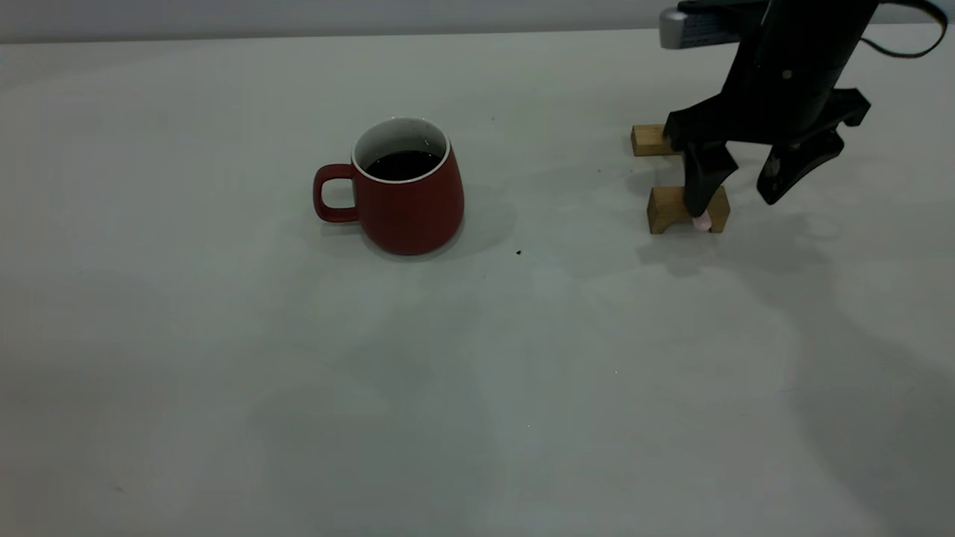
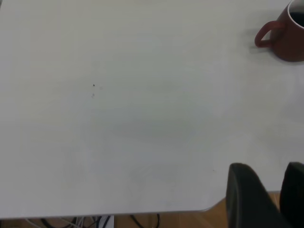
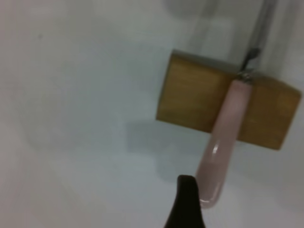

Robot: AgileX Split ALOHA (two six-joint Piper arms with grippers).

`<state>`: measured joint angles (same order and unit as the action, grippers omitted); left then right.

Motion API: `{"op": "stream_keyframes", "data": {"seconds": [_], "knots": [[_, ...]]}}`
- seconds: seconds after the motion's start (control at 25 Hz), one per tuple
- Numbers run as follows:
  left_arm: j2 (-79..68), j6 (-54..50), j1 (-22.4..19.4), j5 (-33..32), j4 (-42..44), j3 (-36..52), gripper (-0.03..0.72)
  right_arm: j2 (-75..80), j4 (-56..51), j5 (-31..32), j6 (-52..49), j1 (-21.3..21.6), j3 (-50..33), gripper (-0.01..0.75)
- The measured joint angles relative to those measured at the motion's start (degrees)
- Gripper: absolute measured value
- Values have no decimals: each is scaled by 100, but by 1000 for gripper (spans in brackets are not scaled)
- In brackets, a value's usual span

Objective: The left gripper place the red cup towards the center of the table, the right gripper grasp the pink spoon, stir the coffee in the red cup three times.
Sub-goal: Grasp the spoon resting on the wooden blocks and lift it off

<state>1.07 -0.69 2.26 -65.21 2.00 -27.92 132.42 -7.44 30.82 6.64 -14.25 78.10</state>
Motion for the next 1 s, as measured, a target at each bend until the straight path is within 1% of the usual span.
{"op": "stream_keyframes", "data": {"seconds": [0.32, 0.4, 0.48, 0.6, 0.64, 0.76, 0.84, 0.88, 0.92, 1.0], "knots": [[0, 0, 0, 0, 0, 0, 244, 236, -106, -127, 12, -82, 28, 683], [0, 0, 0, 0, 0, 0, 244, 275, -118, -158, 12, -94, 28, 670], [0, 0, 0, 0, 0, 0, 244, 287, -120, -177, 12, -112, 28, 638], [0, 0, 0, 0, 0, 0, 244, 287, -87, -236, 12, -123, 28, 536], [0, 0, 0, 0, 0, 0, 244, 287, -58, -236, 12, -123, 28, 489], [0, 0, 0, 0, 0, 0, 244, 287, -9, -250, 12, -123, 28, 327], [0, 0, 0, 0, 0, 0, 244, 287, 33, -252, 12, -123, 28, 201], [0, 0, 0, 0, 0, 0, 244, 287, 93, -257, 5, -123, 28, 158], [0, 0, 0, 0, 0, 0, 244, 287, 151, -256, 0, -123, 28, 141], [0, 0, 0, 0, 0, 0, 244, 242, 247, -194, -53, -123, 28, 146]]}}
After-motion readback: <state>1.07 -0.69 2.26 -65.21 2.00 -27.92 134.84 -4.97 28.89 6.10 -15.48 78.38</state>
